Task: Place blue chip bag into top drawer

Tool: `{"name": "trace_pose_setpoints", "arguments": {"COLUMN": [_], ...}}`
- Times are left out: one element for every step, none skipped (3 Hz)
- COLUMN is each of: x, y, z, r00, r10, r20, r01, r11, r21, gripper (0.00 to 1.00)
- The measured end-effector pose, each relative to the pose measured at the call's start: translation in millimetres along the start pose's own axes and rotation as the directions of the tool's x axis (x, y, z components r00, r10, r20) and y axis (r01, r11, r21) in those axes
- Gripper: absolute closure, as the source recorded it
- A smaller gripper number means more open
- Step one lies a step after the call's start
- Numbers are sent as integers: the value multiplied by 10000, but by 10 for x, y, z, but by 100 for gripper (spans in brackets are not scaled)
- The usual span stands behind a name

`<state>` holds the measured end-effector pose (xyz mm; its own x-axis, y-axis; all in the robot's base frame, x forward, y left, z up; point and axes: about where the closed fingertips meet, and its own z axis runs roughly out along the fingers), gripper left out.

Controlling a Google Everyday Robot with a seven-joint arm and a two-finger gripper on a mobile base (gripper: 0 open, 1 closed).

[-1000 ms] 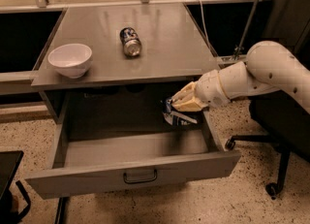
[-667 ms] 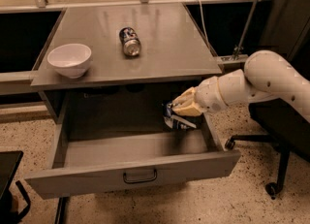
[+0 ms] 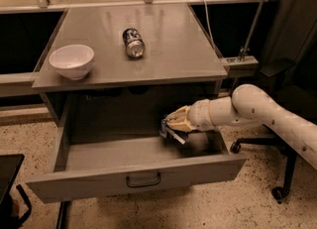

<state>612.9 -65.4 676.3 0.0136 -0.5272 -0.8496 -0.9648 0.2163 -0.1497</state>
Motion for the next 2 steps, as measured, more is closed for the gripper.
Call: {"name": "trace_pose_setpoints", "arguments": {"x": [55, 55], "y": [8, 9], "z": [41, 42], "r00": [10000, 10000], "r10": [88, 88], "r20": [32, 32], "r01": [-88, -88], "r11": [10000, 10000], "r21": [-29, -30], "gripper": [81, 58]}}
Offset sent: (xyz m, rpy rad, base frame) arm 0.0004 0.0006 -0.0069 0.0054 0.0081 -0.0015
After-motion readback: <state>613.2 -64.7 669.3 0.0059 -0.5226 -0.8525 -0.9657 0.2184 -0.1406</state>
